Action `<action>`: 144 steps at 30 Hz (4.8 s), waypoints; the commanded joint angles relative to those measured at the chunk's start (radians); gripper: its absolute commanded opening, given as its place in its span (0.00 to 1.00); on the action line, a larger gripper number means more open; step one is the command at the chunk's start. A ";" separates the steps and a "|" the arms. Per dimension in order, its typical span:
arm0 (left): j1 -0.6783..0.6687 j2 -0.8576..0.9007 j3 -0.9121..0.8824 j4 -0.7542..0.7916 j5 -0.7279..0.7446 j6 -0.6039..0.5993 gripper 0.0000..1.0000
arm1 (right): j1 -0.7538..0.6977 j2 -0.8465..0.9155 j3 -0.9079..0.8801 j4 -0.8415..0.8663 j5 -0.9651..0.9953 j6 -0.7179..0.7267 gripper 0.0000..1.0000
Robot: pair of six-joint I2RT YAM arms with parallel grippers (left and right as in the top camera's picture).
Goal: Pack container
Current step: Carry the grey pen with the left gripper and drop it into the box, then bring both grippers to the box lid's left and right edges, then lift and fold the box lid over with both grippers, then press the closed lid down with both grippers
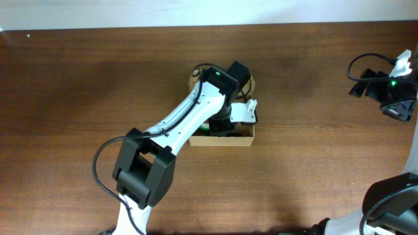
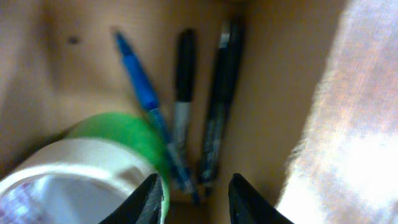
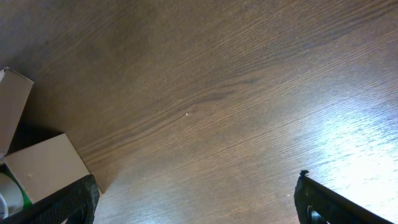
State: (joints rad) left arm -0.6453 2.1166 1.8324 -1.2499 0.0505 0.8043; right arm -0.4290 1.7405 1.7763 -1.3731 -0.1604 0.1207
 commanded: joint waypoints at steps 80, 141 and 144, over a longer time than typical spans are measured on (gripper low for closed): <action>0.601 0.340 0.097 0.495 1.079 -0.643 0.02 | 0.475 0.620 0.006 0.690 -0.985 0.074 0.04; 0.318 -0.200 -0.101 -0.040 0.131 -0.527 0.02 | 0.777 0.126 0.013 0.078 -0.095 -0.034 0.04; 0.314 -0.200 -0.135 -0.017 0.170 -0.527 0.02 | 0.775 0.132 -0.034 0.093 -0.089 -0.027 0.04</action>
State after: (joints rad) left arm -0.3290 1.9076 1.7214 -1.2812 0.1642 0.2886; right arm 0.3470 1.8839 1.7859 -1.2865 -0.3054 0.0826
